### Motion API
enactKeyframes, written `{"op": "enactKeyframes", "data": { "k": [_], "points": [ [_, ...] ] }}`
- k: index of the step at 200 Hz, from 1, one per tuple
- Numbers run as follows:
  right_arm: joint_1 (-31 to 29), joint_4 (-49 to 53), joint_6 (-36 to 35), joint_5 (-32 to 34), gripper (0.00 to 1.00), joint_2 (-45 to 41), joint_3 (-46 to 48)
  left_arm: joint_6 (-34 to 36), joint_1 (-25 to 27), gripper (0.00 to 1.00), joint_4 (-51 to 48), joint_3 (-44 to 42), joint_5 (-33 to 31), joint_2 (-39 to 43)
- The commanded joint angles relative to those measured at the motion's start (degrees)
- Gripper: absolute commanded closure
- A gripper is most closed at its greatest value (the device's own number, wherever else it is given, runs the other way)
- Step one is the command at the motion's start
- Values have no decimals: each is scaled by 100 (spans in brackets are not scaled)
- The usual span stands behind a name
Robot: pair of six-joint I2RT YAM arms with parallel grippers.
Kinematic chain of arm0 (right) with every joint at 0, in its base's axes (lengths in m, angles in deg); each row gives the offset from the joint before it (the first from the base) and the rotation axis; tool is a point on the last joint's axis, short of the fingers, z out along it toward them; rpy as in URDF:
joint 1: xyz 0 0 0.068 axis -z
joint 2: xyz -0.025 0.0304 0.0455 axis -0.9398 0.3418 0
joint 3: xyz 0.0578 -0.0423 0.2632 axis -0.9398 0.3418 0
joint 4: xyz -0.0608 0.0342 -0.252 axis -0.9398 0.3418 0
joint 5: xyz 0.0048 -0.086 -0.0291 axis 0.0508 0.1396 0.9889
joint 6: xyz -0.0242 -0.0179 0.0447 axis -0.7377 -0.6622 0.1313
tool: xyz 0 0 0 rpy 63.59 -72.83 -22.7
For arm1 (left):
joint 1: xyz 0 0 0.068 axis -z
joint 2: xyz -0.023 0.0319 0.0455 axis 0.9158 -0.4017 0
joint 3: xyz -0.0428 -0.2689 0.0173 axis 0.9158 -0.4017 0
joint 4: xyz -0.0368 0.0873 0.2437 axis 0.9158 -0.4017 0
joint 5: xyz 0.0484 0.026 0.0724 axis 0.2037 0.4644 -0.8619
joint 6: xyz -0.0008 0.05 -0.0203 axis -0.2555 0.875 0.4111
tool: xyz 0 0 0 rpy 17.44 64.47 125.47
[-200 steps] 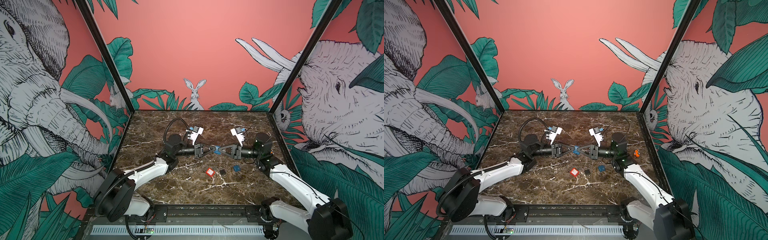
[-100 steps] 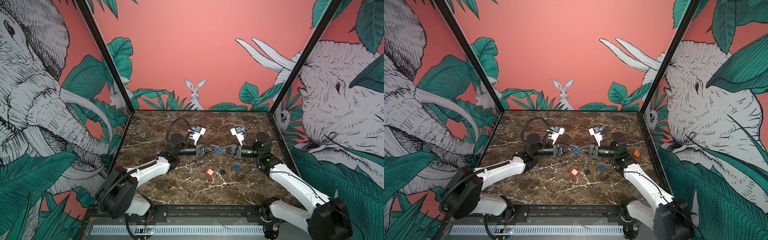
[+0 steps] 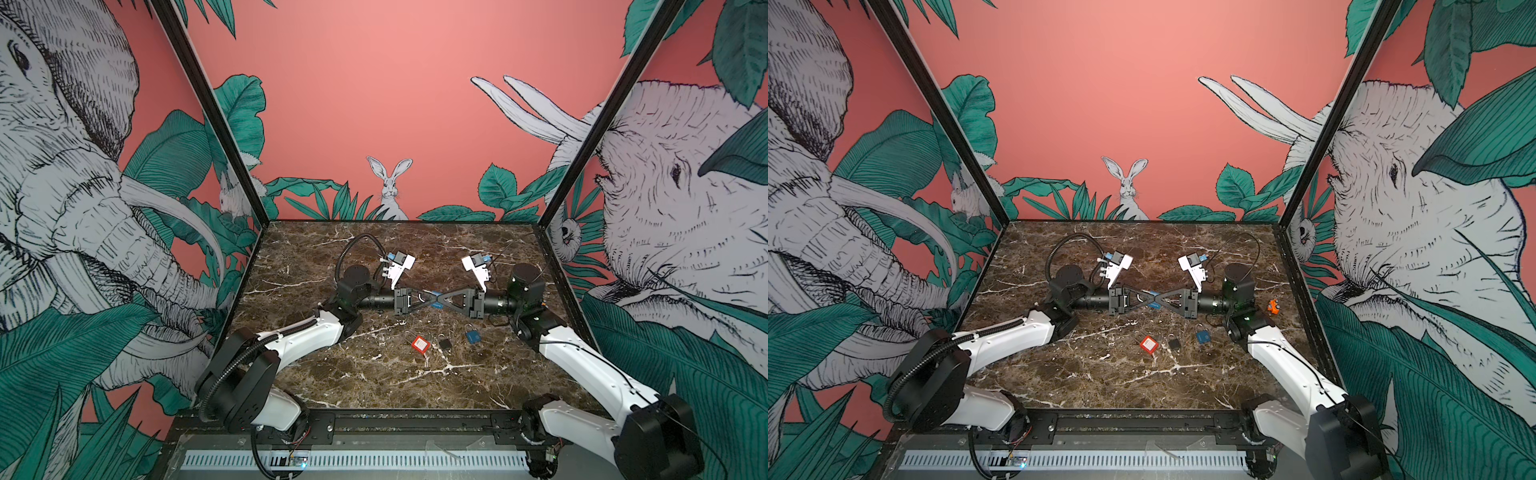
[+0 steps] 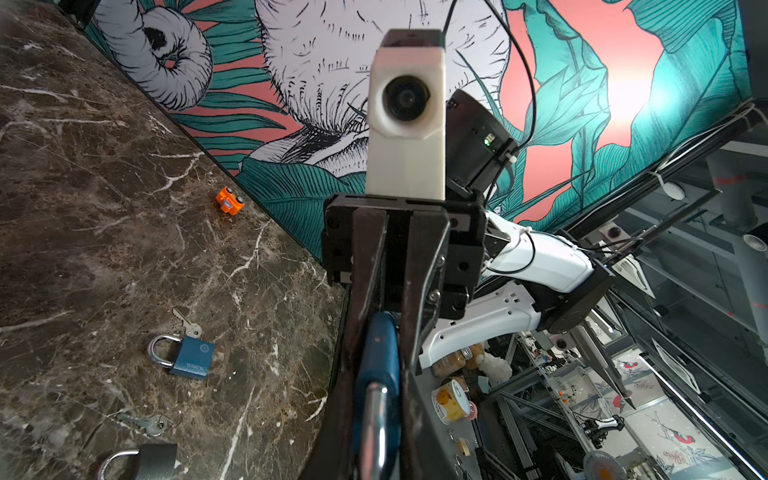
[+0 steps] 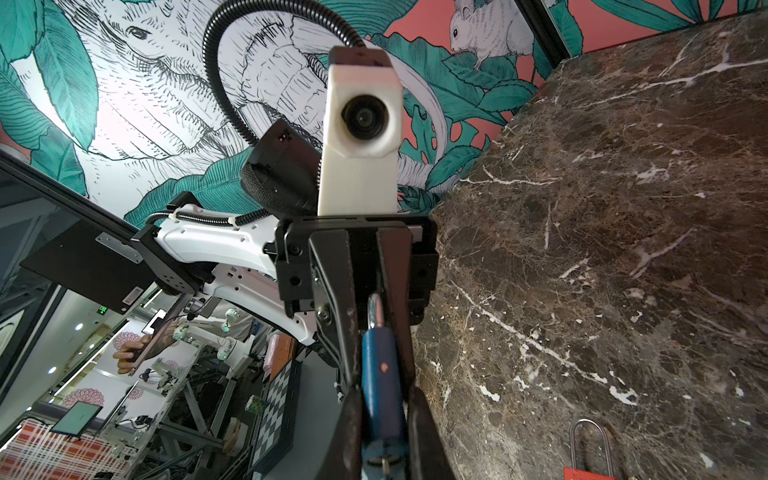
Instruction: Lock with the key
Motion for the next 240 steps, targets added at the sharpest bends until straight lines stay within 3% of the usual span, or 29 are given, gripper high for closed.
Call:
{"op": "enactKeyframes", "data": {
  "k": [1, 18, 36, 133, 210, 240],
  "points": [
    [-47, -141, -93, 284, 89, -58, -212, -52, 104, 100, 299, 165, -52, -39],
    [-2, -79, -117, 409, 71, -171, -179, -113, 39, 100, 437, 113, -125, -22],
    [44, -22, -112, 451, 67, -300, -135, -250, 22, 100, 640, 29, -261, 12],
    [115, 369, -269, 660, 64, -682, -60, -94, -171, 100, 462, -132, -530, 301],
    [250, 934, -582, 1273, 64, -854, -215, 151, -206, 100, 34, -93, -663, 576],
    [259, 443, -374, 1259, 70, -861, 14, 512, -206, 100, -490, -11, -733, 739]
  ]
}}
